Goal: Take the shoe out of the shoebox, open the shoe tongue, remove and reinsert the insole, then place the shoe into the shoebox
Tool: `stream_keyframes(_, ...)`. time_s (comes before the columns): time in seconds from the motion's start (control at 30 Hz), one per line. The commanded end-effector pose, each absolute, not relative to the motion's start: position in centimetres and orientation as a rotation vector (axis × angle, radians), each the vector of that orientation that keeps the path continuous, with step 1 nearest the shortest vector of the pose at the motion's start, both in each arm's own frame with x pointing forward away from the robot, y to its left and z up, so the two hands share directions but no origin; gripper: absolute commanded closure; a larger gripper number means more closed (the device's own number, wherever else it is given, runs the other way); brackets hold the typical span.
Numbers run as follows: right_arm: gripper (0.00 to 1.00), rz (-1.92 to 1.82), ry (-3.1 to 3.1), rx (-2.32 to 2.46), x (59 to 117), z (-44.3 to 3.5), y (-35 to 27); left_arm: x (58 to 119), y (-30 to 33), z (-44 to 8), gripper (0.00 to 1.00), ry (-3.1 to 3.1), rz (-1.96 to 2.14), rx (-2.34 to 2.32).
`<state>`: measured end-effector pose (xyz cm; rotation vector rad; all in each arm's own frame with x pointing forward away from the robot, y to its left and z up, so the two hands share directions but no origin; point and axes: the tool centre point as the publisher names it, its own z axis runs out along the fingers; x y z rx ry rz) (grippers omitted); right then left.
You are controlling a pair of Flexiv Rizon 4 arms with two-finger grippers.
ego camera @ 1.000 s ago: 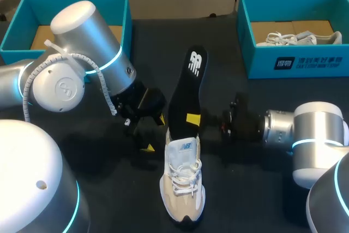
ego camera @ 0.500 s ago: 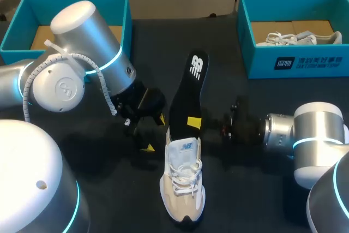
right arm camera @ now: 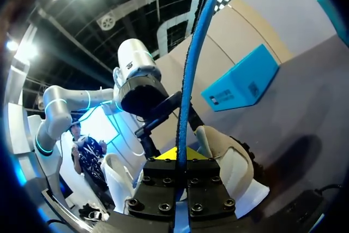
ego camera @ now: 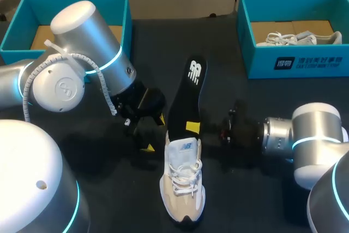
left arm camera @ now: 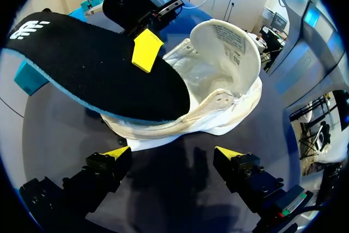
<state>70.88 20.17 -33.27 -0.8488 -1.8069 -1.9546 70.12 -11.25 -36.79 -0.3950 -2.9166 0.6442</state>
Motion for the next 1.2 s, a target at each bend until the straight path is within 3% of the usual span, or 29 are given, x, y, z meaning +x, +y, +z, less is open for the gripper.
stream_keyframes(0.03, 1.00, -1.943, -1.814, -0.854, 70.7, -33.5, 20.7, 70.1, -11.3, -36.7, 0.00, -2.920, 0.639, -0.395)
stream_keyframes(1.2, 1.00, -1.829, -1.808, -0.856, 68.5, -35.0, 21.6, 70.1, -11.3, -36.7, 0.00, -2.920, 0.639, -0.395)
